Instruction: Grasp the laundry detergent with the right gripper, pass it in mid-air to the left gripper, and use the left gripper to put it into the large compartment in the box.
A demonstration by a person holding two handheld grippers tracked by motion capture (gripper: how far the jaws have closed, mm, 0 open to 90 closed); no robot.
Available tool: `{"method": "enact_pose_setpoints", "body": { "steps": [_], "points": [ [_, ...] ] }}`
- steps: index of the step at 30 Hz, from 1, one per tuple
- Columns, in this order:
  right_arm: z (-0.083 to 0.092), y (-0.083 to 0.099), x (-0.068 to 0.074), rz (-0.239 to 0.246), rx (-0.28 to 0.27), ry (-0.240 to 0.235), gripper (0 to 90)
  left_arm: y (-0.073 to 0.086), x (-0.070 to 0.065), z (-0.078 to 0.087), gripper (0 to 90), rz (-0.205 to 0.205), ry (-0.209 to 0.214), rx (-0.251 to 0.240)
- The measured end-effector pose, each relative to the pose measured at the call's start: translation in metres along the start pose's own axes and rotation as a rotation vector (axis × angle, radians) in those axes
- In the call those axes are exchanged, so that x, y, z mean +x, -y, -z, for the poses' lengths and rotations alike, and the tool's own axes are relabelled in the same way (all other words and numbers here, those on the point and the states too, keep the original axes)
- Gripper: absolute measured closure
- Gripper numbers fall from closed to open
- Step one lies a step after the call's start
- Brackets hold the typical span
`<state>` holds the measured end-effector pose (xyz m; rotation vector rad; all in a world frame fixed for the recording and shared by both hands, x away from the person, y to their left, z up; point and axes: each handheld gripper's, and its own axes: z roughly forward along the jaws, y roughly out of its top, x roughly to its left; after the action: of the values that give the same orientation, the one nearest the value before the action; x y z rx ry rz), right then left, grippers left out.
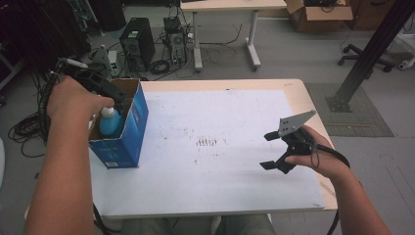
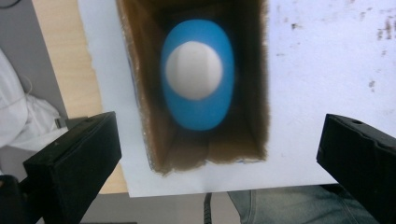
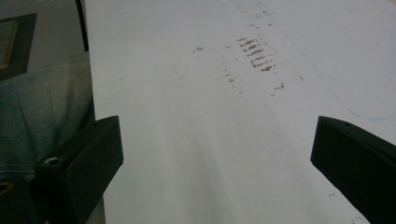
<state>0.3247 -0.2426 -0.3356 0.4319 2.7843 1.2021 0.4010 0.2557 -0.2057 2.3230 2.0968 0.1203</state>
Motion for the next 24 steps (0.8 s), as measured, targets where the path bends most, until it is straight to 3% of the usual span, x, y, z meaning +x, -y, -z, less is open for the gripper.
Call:
{"method": "enact_pose_setpoints", "body": {
  "steps": [3,7,10,15,24],
  "points": [
    [0.003,0.0,0.0,0.001,-0.001,0.002,2.6,0.0,-0.007,0.009,0.2,-0.042,0.001,-0.019],
    [0.007,0.0,-0.002,0.001,-0.002,0.007,2.6,0.0,-0.021,0.022,0.2,-0.14,-0.009,-0.044],
    [0.01,-0.002,-0.002,-0.001,0.0,0.011,2.6,0.0,-0.034,0.032,0.3,-0.209,0.01,-0.058],
    [0.014,-0.005,-0.004,0.005,0.006,0.02,2.6,-0.001,-0.056,0.046,0.3,-0.352,0.033,-0.074],
    [0.022,-0.015,-0.004,0.019,0.036,0.025,2.7,0.001,-0.09,0.051,0.2,-0.606,0.079,-0.075]
  ]
}}
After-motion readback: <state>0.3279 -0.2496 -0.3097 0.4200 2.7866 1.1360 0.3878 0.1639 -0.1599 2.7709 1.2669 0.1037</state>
